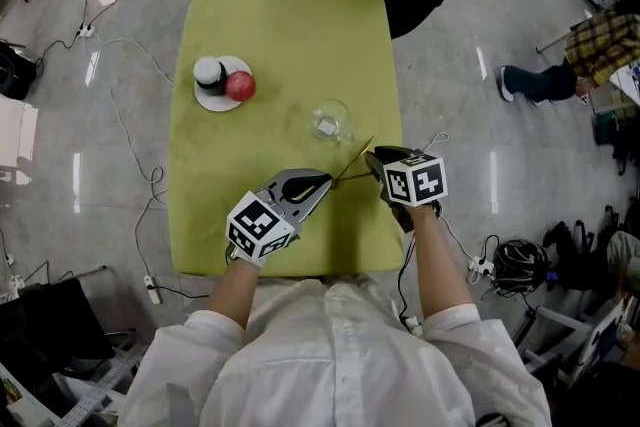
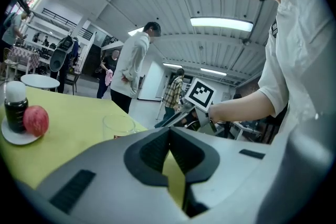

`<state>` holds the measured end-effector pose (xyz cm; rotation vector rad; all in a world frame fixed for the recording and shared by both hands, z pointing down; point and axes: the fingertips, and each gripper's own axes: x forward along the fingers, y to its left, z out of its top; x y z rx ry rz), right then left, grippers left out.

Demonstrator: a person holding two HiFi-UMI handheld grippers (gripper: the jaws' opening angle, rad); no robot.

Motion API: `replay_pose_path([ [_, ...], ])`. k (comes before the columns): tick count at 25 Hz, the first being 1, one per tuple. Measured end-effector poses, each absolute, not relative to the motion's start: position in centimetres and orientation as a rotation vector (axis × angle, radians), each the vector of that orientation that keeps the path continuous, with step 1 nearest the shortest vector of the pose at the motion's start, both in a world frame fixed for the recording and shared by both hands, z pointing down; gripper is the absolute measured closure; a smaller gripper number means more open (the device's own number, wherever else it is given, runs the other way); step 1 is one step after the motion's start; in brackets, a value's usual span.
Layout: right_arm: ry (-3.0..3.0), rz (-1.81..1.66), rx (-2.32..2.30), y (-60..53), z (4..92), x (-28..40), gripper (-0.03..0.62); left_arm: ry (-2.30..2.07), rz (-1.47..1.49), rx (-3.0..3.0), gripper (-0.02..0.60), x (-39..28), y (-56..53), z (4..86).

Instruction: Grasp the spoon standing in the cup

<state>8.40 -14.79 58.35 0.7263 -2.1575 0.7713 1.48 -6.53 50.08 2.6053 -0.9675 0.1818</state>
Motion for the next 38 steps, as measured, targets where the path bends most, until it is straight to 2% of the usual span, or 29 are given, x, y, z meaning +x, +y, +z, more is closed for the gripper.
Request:
replay_pose_path([
  [16,-2.461,0.694,0.660,-10.6,51.6,5.9,0.573,-0.988,0.175,2.613,0.577,1.3,-6.0,49.4],
  [38,-2.730,0.606,0.511,-3.3,46.7,5.1,0.589,-0.989,0.177,2.683,0.578,0.9,-3.6,46.4],
])
